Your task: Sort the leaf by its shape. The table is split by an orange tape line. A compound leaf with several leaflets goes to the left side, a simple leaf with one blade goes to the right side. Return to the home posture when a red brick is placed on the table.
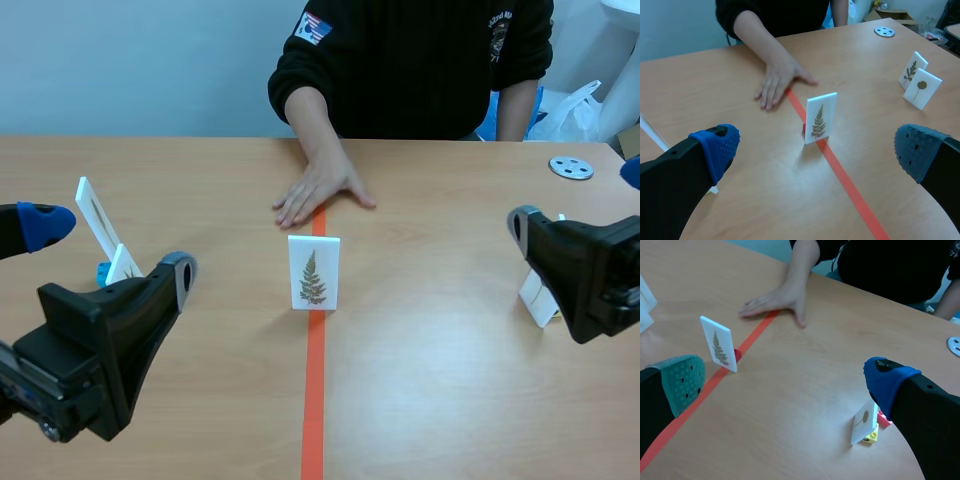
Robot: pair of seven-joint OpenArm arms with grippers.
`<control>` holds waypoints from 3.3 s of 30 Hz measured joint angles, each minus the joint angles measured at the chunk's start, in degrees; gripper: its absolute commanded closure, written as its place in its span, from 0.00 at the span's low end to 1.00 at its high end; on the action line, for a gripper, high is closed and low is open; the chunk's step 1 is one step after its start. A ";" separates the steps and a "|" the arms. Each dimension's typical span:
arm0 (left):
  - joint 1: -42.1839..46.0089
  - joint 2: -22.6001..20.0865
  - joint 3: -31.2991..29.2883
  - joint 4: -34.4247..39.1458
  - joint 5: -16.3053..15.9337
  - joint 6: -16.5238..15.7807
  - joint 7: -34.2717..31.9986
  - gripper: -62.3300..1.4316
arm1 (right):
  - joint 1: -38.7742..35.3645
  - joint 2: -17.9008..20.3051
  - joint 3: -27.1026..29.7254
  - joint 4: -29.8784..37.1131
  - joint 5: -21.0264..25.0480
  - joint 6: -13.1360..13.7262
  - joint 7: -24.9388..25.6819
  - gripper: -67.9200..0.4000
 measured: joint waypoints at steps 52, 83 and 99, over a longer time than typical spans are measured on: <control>0.00 0.00 0.00 0.00 0.00 0.00 -0.42 0.00 | 52.61 -20.81 -46.14 -67.87 -30.77 -4.81 17.05 0.52; 0.00 0.00 0.00 0.00 0.00 0.00 -0.42 0.00 | 44.89 -16.90 -41.05 -49.48 -27.02 -4.31 17.14 0.94; 0.00 0.00 0.00 0.00 0.00 0.00 -0.42 0.00 | 22.43 -7.50 -17.40 -14.91 -9.75 0.20 5.35 0.94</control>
